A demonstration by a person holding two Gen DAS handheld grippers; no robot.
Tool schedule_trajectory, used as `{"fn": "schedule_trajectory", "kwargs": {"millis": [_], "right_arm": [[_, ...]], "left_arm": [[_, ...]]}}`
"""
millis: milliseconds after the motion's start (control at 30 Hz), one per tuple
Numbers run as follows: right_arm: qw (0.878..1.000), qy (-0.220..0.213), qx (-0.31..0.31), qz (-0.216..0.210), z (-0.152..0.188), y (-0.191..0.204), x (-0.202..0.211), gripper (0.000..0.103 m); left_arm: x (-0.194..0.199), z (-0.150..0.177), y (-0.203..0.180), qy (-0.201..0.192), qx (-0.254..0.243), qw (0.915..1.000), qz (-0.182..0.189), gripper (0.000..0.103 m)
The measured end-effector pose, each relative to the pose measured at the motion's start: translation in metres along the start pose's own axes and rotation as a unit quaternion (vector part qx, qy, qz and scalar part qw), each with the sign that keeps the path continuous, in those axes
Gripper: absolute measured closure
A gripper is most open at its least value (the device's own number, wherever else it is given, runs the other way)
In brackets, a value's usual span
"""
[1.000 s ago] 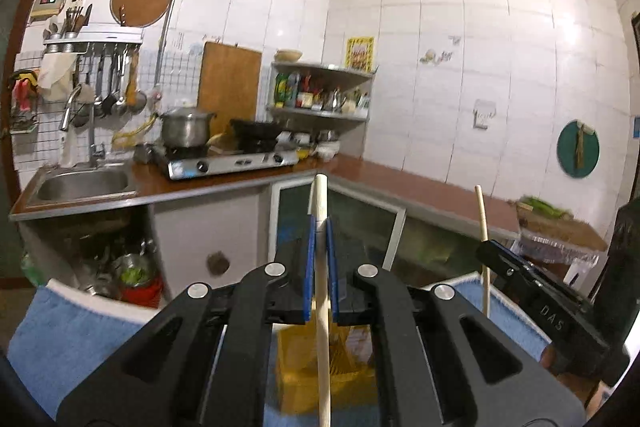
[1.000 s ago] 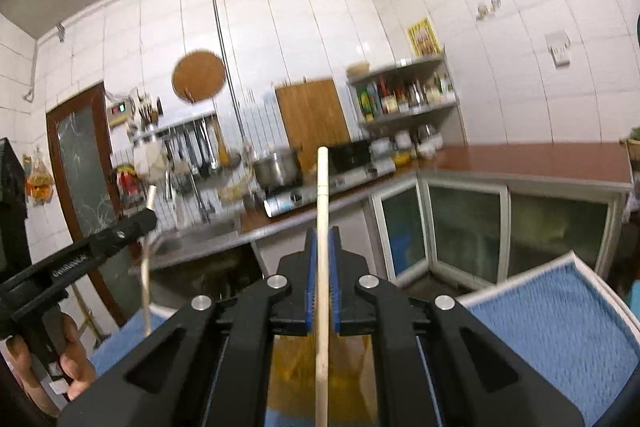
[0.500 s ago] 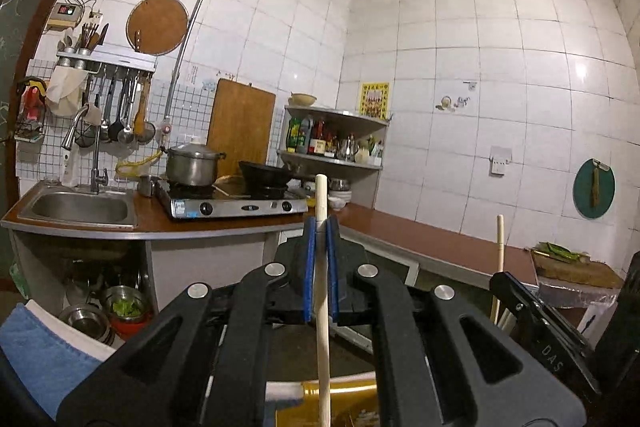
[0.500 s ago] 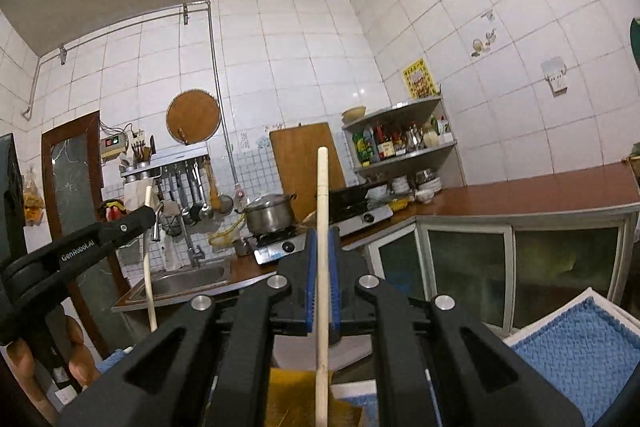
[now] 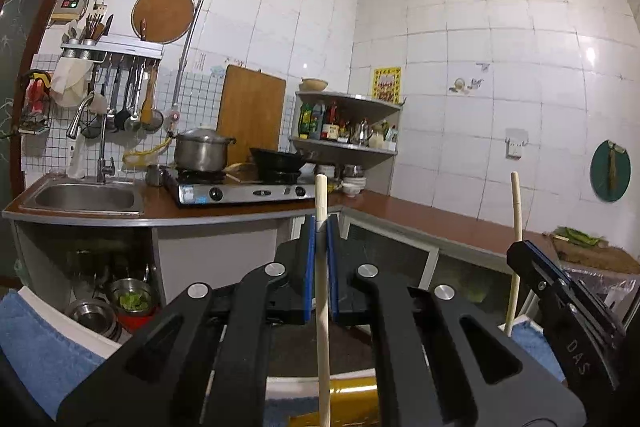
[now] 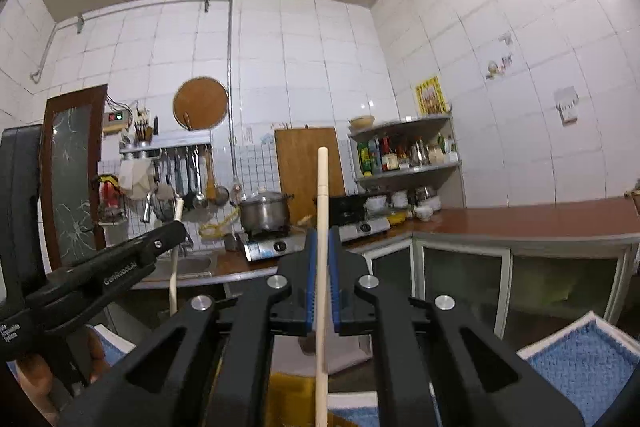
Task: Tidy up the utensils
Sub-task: 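Lift the right tool's chopstick into the yellow caddy while the left tool inserts its chopstick, then open both tools to release the chopsticks into the caddy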
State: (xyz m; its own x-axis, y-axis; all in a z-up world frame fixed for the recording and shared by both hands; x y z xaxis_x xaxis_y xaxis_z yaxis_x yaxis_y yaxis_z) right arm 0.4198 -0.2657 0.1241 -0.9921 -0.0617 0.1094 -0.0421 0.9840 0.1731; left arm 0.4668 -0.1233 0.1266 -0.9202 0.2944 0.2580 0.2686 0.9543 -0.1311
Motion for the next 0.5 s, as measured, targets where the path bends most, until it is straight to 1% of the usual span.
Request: {"fn": "schedule_trajectory", "kwargs": {"millis": [100, 267, 400, 500], "right_arm": [[1.0, 0.017, -0.011, 0.003, 0.012, -0.007, -0.005, 0.097], [0.999, 0.051, -0.006, 0.005, 0.034, -0.011, -0.006, 0.097], [0.997, 0.075, -0.018, 0.008, 0.055, -0.018, 0.001, 0.097], [0.994, 0.111, -0.02, 0.008, 0.071, -0.02, 0.002, 0.097]], "left_arm": [[-0.003, 0.01, 0.002, 0.014, -0.003, 0.9999, -0.002, 0.099], [0.001, 0.028, 0.004, 0.038, -0.02, 0.9991, -0.007, 0.098], [0.006, 0.046, 0.01, 0.07, -0.023, 0.9972, -0.01, 0.098], [0.008, 0.055, 0.015, 0.1, -0.013, 0.9949, -0.005, 0.098]]}}
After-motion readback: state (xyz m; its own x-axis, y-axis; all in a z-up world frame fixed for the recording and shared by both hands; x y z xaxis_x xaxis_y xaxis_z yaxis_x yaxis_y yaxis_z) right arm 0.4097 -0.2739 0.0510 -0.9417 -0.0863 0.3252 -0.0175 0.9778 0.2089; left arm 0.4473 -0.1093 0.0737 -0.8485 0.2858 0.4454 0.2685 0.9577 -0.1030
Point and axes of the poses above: each gripper's, at about its wrist camera, not at the fingertips, and x roughly against the way its jaws point, y to its left, z to its underside, the point moved 5 cm from there along -x, roughly the way its jaws point, and after that the axes turned 10 degrees about y, right-handed, at the moved point
